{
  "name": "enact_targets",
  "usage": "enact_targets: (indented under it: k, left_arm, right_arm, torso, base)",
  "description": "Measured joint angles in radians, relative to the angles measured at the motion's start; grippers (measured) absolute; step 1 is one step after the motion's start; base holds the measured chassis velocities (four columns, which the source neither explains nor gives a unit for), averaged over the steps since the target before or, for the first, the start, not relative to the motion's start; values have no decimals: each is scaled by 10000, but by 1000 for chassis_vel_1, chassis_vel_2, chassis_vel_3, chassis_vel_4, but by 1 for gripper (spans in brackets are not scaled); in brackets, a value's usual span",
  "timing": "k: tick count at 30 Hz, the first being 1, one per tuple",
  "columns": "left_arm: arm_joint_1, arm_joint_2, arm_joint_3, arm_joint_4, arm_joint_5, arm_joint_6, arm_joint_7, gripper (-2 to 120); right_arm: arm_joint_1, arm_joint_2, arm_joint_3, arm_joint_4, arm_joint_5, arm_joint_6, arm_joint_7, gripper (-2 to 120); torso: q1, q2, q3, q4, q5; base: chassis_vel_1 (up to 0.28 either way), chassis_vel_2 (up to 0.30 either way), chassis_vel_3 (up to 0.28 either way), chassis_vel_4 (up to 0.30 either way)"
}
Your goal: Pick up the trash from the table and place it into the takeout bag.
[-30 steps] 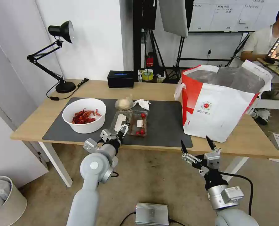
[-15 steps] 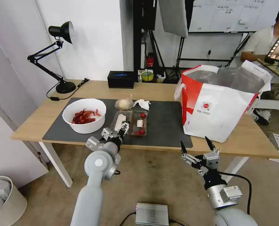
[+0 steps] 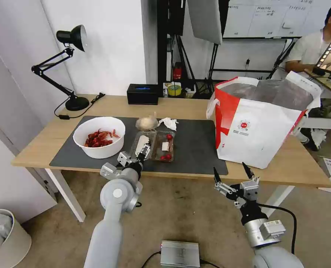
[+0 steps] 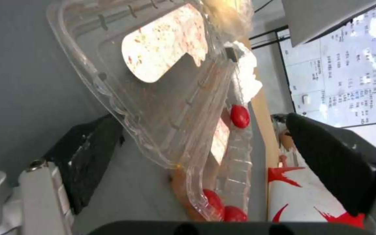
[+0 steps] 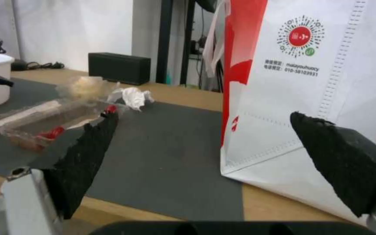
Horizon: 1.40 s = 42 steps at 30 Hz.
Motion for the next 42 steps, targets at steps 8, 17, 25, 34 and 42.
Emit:
enact_targets:
  k: [8,17,25,34,42]
  left_arm:
    - [80,6,67,-88,81,-256,-2,100]
    - [89,8,195,-62,231,-733,363,100]
    - [23,7,300,-21,237,-968,576,100]
    - [13,7,290,-35,238,-1081,747,100]
    - [-28,8,245,-120,237,-1160,781,100]
  right_arm:
    - [25,-10,22,2,-3,2,-1,100]
    - [44,-28,88,-3,-18,74,-16,100]
    - [55,-34,121,-73,-50,250,-81,100]
    - [86,27,105,-148,-67,263,-88,100]
    - [87,39,95,-150,-83,266,-94,100]
  torso:
    - [1,-1,1,3,2]
    - [1,-1,1,1,1]
    - [1,-1,0,0,1]
    - [1,-1,-1,-1,1]
    - [1,-1,-1,0,1]
  base:
    - [0,0,0,0]
    - [0,0,0,0]
    - [0,0,0,0]
    - [0,0,0,0]
    - [0,0,0,0]
